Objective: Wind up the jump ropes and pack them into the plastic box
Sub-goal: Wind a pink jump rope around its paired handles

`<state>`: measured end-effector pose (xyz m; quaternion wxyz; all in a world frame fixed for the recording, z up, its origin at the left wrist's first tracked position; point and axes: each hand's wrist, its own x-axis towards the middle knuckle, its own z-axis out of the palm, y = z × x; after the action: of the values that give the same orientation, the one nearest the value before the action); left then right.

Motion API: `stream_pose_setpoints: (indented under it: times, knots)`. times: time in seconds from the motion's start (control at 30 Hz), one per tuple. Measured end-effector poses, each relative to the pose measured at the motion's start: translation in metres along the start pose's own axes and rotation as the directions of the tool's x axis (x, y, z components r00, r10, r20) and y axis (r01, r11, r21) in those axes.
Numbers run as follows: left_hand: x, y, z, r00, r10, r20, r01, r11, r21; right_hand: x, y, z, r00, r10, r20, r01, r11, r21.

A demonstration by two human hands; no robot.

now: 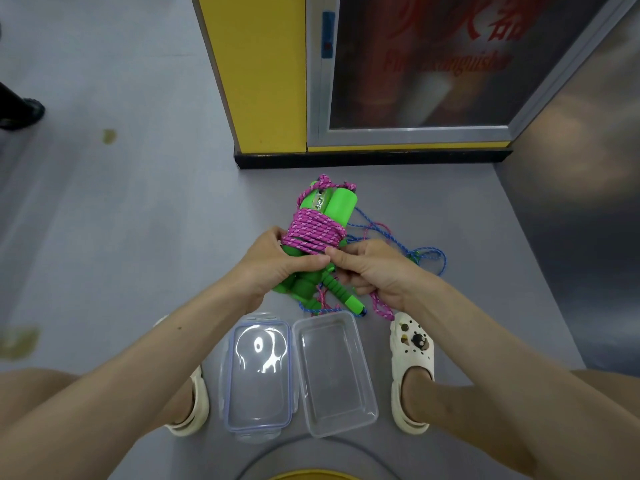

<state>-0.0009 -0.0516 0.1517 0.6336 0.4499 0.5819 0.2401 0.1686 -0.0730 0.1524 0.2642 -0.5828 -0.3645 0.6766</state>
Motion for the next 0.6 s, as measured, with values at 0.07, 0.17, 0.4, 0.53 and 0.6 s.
stream_pose_setpoints:
  times: [0.07, 0.17, 0.4, 0.53, 0.6]
  knots:
    - [0.001, -0.003, 0.003, 1.0, 0.01, -0.014, -0.011, 1.0, -0.025, 0.0, 0.0, 0.0, 1.0, 0.012, -0.013, -0.012, 1.0, -0.019]
    - [0.003, -0.006, 0.005, 0.994, 0.095, -0.052, -0.088, 0.989, 0.121, 0.001, 0.003, 0.0, 0.998, 0.024, -0.062, -0.028, 0.997, -0.066]
    - [0.0, -0.012, 0.015, 0.94, 0.335, -0.068, -0.234, 0.777, 0.584, -0.001, 0.011, 0.008, 0.983, -0.095, -0.156, 0.048, 0.957, -0.285]
    - [0.001, -0.016, 0.018, 0.915, 0.394, -0.085, -0.225, 0.675, 0.702, 0.0, 0.013, 0.016, 0.982, -0.145, -0.122, 0.093, 0.93, -0.356]
    - [0.0, -0.018, 0.02, 0.897, 0.434, -0.084, -0.222, 0.606, 0.764, -0.002, 0.011, 0.021, 0.982, -0.138, -0.129, 0.097, 0.955, -0.282]
